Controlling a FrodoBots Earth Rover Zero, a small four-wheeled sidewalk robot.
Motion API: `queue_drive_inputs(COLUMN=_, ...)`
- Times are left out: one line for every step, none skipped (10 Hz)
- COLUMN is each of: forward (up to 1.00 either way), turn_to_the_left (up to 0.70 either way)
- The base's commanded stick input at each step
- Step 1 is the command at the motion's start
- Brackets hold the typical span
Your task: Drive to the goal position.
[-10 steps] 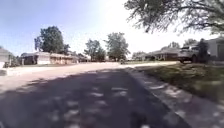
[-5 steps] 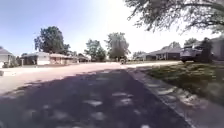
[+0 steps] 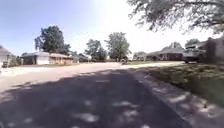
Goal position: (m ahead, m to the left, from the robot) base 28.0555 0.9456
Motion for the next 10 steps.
queue_drive_inputs(forward=0.7, turn_to_the_left=0.0)
queue_drive_inputs(forward=0.7, turn_to_the_left=0.0)
queue_drive_inputs(forward=0.7, turn_to_the_left=0.0)
queue_drive_inputs(forward=0.7, turn_to_the_left=0.0)
queue_drive_inputs(forward=0.7, turn_to_the_left=0.0)
queue_drive_inputs(forward=0.7, turn_to_the_left=0.0)
queue_drive_inputs(forward=0.7, turn_to_the_left=0.0)
queue_drive_inputs(forward=0.7, turn_to_the_left=0.0)
queue_drive_inputs(forward=0.7, turn_to_the_left=0.0)
queue_drive_inputs(forward=0.7, turn_to_the_left=0.0)
